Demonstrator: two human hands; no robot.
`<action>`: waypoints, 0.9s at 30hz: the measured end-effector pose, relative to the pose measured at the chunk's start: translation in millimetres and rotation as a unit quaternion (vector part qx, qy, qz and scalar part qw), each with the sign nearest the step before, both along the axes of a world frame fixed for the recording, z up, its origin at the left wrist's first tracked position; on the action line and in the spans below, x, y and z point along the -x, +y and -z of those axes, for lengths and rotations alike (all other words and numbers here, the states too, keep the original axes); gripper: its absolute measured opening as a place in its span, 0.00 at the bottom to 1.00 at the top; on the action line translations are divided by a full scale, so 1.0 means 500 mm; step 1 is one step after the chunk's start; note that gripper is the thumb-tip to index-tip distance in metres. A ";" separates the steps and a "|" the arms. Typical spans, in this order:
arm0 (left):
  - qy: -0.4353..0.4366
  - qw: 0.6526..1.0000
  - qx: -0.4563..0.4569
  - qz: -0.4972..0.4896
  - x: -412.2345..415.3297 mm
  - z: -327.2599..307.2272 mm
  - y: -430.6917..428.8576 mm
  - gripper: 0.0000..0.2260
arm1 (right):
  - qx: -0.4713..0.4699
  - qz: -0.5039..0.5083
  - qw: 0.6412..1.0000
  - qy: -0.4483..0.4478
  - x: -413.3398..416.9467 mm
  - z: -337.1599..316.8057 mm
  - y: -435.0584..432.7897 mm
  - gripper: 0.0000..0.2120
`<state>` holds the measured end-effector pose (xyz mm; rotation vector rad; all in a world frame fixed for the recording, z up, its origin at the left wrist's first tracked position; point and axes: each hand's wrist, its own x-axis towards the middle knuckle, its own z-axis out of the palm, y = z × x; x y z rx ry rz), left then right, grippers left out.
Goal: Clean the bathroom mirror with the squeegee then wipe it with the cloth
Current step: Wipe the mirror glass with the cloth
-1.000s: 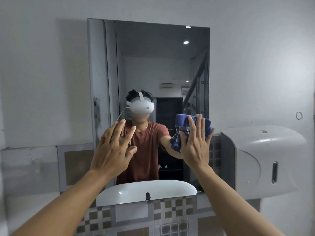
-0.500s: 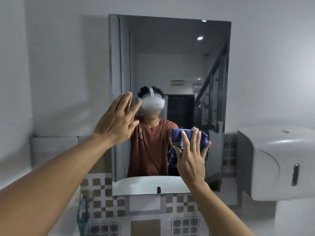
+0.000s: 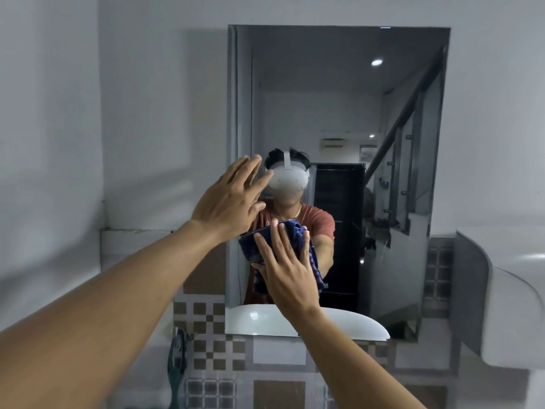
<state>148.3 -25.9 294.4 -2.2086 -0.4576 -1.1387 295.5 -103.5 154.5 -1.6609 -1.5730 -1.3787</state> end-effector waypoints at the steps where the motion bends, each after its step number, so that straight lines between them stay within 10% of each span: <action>1: -0.003 1.000 0.002 -0.001 0.002 -0.001 0.002 0.30 | 0.012 -0.005 1.000 -0.010 0.011 0.002 0.010 0.27; 11: -0.006 1.000 0.014 -0.002 0.003 0.014 0.005 0.29 | 0.096 -0.029 0.989 -0.111 0.013 0.075 0.016 0.25; 27: -0.013 0.999 0.043 0.004 -0.017 0.169 -0.017 0.30 | 0.076 0.060 0.995 0.003 -0.128 0.066 -0.129 0.34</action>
